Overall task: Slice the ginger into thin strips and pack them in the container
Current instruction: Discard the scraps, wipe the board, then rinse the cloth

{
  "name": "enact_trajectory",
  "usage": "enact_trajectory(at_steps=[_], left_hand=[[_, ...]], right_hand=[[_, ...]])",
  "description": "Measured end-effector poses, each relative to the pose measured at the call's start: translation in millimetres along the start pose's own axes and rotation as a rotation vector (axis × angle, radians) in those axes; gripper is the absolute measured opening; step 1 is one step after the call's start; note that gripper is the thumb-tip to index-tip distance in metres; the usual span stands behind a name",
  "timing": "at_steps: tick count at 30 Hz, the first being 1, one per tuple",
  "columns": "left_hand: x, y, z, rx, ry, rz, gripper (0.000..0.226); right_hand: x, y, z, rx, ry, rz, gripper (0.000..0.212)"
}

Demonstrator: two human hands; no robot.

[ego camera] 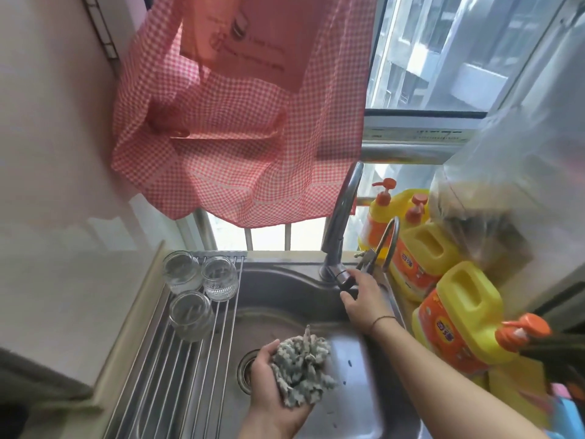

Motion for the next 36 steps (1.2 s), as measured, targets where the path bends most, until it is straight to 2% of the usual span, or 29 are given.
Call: enact_trajectory(at_steps=[3, 5, 6, 8, 10, 11, 15, 18, 19, 21, 23, 24, 26, 30, 32, 34, 36], left_hand=[[-3.0, -5.8, -5.6, -0.005, -0.03, 0.002, 0.047], [-1.3, -8.0, -8.5, -0.005, -0.022, -0.001, 0.042], [-0.4, -8.5, -9.6, -0.011, -0.015, -0.003, 0.041], [1.3, -10.7, -11.3, -0.017, -0.015, -0.019, 0.04], [4.0, -15.5, -12.1, -0.009, -0.019, -0.031, 0.037], [5.1, -17.3, -12.4, -0.008, -0.023, -0.03, 0.036], [10.9, -21.4, -11.1, -0.002, -0.018, -0.02, 0.044], [13.0, -22.4, -10.8, 0.008, -0.026, -0.016, 0.048], [12.8, -21.8, -11.6, 0.009, -0.032, -0.008, 0.048], [11.0, -20.5, -11.4, 0.028, -0.045, 0.009, 0.049], [11.2, -23.3, -13.6, 0.061, -0.044, 0.021, 0.051], [11.1, -22.0, -12.5, 0.062, -0.044, 0.024, 0.052], [8.7, -19.3, -7.1, 0.054, -0.041, 0.027, 0.051], [0.4, -8.6, 13.5, -0.001, -0.105, 0.009, 0.041], [-0.5, -6.2, 15.7, 0.042, -0.148, 0.008, 0.026], [1.8, -5.7, 21.1, 0.089, -0.128, 0.002, 0.042], [10.6, -9.7, 19.1, 0.138, -0.075, -0.036, 0.022]], right_hand=[[-20.3, 13.5, 10.7, -0.127, -0.173, 0.238, 0.068], [-20.0, 8.7, 19.3, -0.101, -0.137, 0.506, 0.078], [-19.5, 7.8, 22.9, -0.103, -0.115, 0.627, 0.073], [-27.4, 11.8, 26.4, -0.161, -0.111, 0.727, 0.048], [-39.5, 15.8, 24.3, -0.221, -0.125, 0.675, 0.023], [-46.9, 14.0, 23.1, -0.229, -0.131, 0.64, 0.017], [-64.1, 3.1, 18.6, -0.16, -0.132, 0.576, 0.008], [-60.4, 11.6, 3.2, -0.183, -0.163, 0.637, 0.042], [-60.2, 14.2, -10.0, -0.222, -0.197, 0.683, 0.044], [-45.7, 17.5, -46.4, -0.294, -0.162, 0.683, 0.032], [-18.8, 0.5, -82.4, -0.231, -0.042, 0.653, 0.019], [-6.0, -12.4, -97.0, -0.174, -0.005, 0.669, 0.019], [13.9, -34.8, -117.7, -0.093, 0.074, 0.704, 0.037], [63.2, -42.6, -146.7, -0.127, 0.483, 0.423, 0.05], [73.4, -46.4, -151.0, -0.163, 0.61, 0.269, 0.051], [75.8, -50.7, -139.2, -0.161, 0.626, 0.178, 0.049], [67.6, -57.1, -110.0, -0.107, 0.51, 0.1, 0.052]])
Point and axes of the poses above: each hand's wrist, its own z-axis towards the middle knuckle, its own y-axis out of the back of the hand, x = y × z, the point moved 10 cm from there along z, towards the middle knuckle, and after that the axes turned 14 degrees about -z, right-handed, at the moved point
